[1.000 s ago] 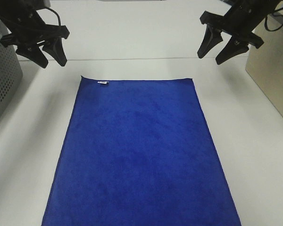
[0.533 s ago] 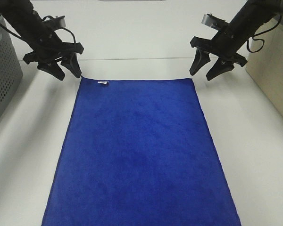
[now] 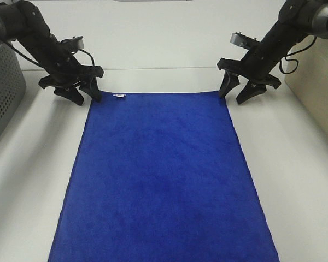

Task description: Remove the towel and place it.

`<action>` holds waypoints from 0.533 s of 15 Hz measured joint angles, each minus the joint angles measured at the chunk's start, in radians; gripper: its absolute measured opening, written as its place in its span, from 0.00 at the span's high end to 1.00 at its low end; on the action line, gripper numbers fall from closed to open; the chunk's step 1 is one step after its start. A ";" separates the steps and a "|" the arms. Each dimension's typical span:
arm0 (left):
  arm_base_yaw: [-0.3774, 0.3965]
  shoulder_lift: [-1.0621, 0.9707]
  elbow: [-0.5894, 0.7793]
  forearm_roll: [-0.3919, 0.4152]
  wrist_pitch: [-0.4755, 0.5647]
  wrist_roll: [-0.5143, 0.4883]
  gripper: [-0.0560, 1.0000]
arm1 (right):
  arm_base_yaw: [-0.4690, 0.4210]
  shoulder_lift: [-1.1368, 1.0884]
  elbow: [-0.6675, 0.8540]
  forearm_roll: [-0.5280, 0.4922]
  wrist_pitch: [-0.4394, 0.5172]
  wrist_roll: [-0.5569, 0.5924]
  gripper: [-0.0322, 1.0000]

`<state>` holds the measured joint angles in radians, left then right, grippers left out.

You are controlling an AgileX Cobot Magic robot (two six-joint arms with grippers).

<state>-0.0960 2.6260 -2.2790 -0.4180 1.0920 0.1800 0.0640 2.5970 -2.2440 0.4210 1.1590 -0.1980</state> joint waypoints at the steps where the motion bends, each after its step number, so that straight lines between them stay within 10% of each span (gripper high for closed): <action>1: 0.000 0.007 -0.003 -0.008 -0.007 0.001 0.44 | 0.000 0.011 -0.002 0.000 -0.008 -0.001 0.40; 8: 0.000 0.025 -0.017 -0.029 -0.035 0.021 0.44 | 0.000 0.026 -0.008 0.024 -0.097 -0.002 0.41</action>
<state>-0.0960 2.6510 -2.2960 -0.4470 1.0570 0.2010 0.0640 2.6230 -2.2520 0.4450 1.0620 -0.2000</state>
